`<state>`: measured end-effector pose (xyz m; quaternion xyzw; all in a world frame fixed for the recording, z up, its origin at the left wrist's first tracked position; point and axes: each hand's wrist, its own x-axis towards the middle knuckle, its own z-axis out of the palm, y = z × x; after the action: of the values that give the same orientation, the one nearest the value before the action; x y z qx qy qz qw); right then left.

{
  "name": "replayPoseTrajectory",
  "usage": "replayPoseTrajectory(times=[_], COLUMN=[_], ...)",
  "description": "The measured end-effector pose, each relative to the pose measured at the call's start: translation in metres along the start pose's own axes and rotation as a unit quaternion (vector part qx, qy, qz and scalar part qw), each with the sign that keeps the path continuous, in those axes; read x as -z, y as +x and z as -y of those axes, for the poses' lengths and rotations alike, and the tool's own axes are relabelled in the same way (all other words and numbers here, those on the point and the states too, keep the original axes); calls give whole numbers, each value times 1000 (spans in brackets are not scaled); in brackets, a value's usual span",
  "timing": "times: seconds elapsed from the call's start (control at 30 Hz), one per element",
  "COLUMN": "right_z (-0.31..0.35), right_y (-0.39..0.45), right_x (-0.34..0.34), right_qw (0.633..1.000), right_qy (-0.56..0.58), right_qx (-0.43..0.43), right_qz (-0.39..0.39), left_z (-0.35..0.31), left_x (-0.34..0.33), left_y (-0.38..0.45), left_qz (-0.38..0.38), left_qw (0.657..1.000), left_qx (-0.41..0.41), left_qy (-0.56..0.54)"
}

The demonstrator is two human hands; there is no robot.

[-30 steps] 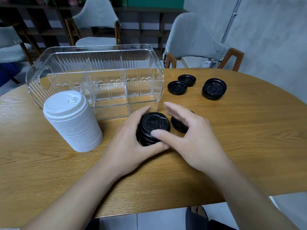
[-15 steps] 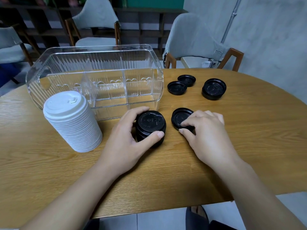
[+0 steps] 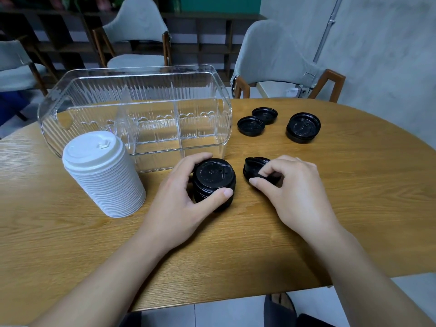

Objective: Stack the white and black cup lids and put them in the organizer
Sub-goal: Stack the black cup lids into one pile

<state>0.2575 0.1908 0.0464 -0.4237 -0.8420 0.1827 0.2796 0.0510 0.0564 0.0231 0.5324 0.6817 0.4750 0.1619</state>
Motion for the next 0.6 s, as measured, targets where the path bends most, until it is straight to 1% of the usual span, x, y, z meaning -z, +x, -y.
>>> replayPoseTrajectory(times=[0.1, 0.23, 0.33, 0.4, 0.5, 0.6], right_z=[6, 18, 29, 35, 39, 42], right_y=[0, 1, 0, -1, 0, -2], right_x=[10, 21, 28, 31, 29, 23], right_qw=[998, 980, 937, 908, 882, 860], right_qy=[59, 191, 337, 405, 455, 493], right_qx=[-28, -62, -90, -106, -124, -127], right_qz=[-24, -14, -6, -7, -5, 25], left_z=[1, 2, 1, 0, -2, -2], left_x=[0, 0, -1, -1, -2, -3], left_y=[0, -1, -1, -2, -2, -2], left_qz=[2, 18, 21, 12, -5, -25], left_qw=[1000, 1000, 1000, 999, 996, 993], left_qx=[-2, -7, -16, -34, -73, -106], left_qy=[-1, -4, -6, 12, 50, 50])
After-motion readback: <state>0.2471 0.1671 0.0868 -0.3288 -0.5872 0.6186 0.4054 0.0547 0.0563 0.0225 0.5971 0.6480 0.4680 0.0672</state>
